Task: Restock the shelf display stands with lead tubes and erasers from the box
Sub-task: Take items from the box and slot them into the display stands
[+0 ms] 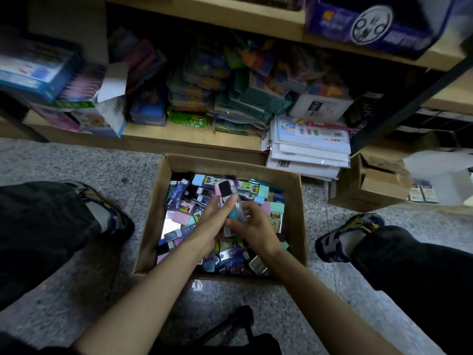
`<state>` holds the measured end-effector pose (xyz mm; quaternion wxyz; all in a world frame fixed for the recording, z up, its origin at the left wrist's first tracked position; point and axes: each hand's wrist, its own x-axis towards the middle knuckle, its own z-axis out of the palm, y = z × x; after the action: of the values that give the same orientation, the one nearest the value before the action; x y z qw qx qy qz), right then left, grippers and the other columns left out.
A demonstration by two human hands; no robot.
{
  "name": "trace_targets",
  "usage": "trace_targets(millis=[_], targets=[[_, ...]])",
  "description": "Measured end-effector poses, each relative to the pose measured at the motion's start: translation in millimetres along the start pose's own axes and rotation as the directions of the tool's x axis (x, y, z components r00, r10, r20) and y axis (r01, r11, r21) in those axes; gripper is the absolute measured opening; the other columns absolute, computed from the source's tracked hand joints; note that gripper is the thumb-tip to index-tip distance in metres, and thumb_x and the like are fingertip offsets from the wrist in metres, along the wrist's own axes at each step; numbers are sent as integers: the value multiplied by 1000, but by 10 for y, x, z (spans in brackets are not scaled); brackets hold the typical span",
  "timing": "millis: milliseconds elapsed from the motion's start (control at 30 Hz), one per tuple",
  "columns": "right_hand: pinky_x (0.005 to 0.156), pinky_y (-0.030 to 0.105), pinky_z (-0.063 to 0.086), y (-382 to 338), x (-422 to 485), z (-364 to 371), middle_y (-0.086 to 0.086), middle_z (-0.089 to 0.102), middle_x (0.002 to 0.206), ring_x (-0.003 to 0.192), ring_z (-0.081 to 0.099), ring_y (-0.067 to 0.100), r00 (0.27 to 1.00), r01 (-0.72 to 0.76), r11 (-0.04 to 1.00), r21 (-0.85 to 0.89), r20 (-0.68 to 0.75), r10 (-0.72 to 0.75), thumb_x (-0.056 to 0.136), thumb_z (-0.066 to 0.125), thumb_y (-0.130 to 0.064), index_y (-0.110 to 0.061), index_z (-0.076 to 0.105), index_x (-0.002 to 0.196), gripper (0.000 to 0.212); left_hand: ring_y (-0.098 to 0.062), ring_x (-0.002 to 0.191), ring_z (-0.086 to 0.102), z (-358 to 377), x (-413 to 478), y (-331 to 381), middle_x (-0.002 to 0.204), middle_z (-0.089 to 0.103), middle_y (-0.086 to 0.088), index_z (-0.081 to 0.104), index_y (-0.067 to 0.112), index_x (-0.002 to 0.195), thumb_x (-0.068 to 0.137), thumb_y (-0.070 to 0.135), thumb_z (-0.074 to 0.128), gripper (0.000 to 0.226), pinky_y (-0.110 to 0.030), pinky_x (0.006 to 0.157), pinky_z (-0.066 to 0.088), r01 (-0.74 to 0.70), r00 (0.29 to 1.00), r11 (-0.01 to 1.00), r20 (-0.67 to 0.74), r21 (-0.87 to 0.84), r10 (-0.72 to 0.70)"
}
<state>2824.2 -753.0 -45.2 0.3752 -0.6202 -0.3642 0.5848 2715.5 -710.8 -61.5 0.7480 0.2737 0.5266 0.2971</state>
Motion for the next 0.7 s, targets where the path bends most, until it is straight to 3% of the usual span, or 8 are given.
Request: trace_targets(millis=[67, 133, 233, 367, 533, 700], targets=[[59, 14, 50, -127, -47, 55, 1, 59, 91, 76, 62, 8, 999, 39, 999, -4, -31, -39, 88, 61, -8, -13, 54, 102, 16, -10, 81, 69, 31, -55, 92, 95, 70, 4, 58, 38, 96, 85, 40, 61, 12, -24, 61, 52, -51, 998, 999, -20, 10, 52], [58, 15, 50, -287, -111, 66, -2, 61, 82, 70, 62, 6, 996, 72, 995, 73, -52, -68, 94, 54, -15, -16, 58, 95, 5, -11, 77, 70, 52, -99, 214, 91, 71, 4, 59, 35, 99, 89, 39, 57, 12, -25, 57, 53, -95, 995, 995, -11, -11, 95], [62, 22, 51, -590, -204, -2, 3, 64, 82, 69, 61, 9, 994, 97, 982, 163, -66, -87, 96, 48, -12, -10, 64, 103, 17, -14, 70, 69, 84, -189, 456, 80, 71, 2, 60, 27, 97, 92, 36, 53, 12, -30, 59, 53, -143, 989, 987, -34, -72, 141], [77, 28, 52, -1056, -334, -169, 5, 69, 95, 81, 65, 13, 972, 213, 973, 89, -120, -202, 86, 59, 0, -14, 61, 103, 21, -7, 62, 67, 151, -315, 820, 73, 71, 4, 58, 24, 91, 94, 32, 51, 11, -27, 56, 52, -236, 972, 966, -18, -106, 235], [53, 16, 45, -1682, -508, -409, -6, 66, 66, 58, 59, 4, 905, 376, 926, -37, -199, -375, 81, 70, -6, -17, 60, 83, 14, -5, 63, 69, 288, -529, 1347, 70, 73, 8, 58, 19, 100, 96, 29, 48, 15, -20, 51, 52, -389, 917, 920, 77, -48, 392], [52, 21, 42, -2274, -649, -636, -2, 64, 68, 59, 55, 9, 826, 498, 860, -114, -241, -510, 81, 71, -11, -18, 69, 83, 8, -8, 72, 70, 481, -747, 1933, 84, 75, 4, 56, 19, 104, 97, 31, 44, 18, -28, 59, 55, -522, 844, 851, 183, 60, 505]])
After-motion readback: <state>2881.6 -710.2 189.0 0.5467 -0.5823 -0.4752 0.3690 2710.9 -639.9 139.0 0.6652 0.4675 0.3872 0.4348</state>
